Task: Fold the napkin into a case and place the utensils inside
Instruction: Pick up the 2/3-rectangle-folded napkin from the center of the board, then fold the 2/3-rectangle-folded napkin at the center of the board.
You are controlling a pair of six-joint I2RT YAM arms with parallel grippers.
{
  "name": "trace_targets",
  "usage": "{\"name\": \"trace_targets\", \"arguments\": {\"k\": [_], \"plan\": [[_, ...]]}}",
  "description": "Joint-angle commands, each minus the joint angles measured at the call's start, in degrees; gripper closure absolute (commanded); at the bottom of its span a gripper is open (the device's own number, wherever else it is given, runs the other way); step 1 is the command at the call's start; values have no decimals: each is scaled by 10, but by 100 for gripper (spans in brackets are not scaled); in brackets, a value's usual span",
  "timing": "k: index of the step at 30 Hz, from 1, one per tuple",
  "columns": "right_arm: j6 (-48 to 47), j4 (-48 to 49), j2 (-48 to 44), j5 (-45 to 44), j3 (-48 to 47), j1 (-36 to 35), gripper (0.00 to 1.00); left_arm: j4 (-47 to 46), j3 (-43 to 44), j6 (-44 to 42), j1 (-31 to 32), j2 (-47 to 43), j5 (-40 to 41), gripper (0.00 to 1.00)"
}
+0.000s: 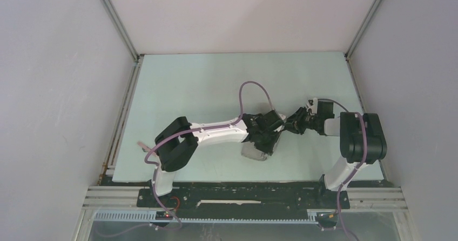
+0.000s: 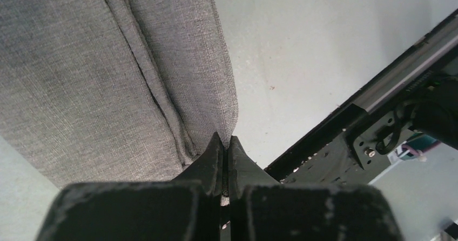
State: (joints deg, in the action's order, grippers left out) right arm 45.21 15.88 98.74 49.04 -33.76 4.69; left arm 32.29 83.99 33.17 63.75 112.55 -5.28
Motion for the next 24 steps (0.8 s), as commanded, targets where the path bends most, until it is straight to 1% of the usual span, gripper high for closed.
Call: {"name": "trace_targets", "arguments": {"k": [1, 4, 6, 10, 13, 18, 20, 24], "plan": [[-42, -38, -6, -20, -40, 6, 62, -42, 0, 16, -3, -34, -45, 100], [-46, -45, -2, -23, -48, 15, 60, -46, -2, 19, -3, -36, -50, 100], [-48, -47, -3, -21, -51, 17, 64, -50, -6, 20, -2, -41, -50, 100], [-62, -68, -16, -28, -60, 8, 87, -77, -22, 25, -4, -47, -60, 100], [-84, -119, -37, -67, -77, -2, 99, -113, -43, 34, -6, -49, -73, 100], [-121, -237, -59, -153, -129, -33, 100, -193, -94, 50, -19, -50, -104, 100], [-129, -272, -62, -180, -150, -45, 100, -220, -111, 58, -25, -52, -119, 100], [-137, -329, -58, -221, -193, -92, 100, -271, -154, 69, -35, -72, -127, 100]]}}
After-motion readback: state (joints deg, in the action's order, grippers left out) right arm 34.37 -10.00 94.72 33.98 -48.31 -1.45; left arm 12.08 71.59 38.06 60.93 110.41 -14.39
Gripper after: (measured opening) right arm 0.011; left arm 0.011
